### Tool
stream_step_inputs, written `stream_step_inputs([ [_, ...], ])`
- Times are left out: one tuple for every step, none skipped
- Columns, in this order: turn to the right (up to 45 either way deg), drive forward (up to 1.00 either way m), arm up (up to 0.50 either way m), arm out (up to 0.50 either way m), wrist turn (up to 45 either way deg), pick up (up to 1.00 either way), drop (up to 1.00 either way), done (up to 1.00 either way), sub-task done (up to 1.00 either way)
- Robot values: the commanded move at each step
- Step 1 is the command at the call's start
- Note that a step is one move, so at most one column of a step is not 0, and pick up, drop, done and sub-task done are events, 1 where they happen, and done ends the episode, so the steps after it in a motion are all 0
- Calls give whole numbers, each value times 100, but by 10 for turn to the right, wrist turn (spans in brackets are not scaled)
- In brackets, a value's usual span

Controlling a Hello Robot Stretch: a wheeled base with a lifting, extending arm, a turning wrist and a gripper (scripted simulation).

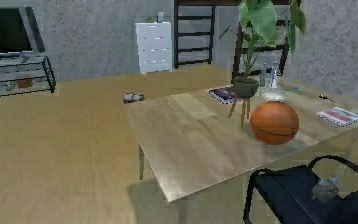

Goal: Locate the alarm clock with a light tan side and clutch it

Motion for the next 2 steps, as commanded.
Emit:
stream_step_inputs([
  [450, 0, 0, 0, 0, 0, 0, 0, 0],
  [240, 0, 0, 0, 0, 0, 0, 0, 0],
])
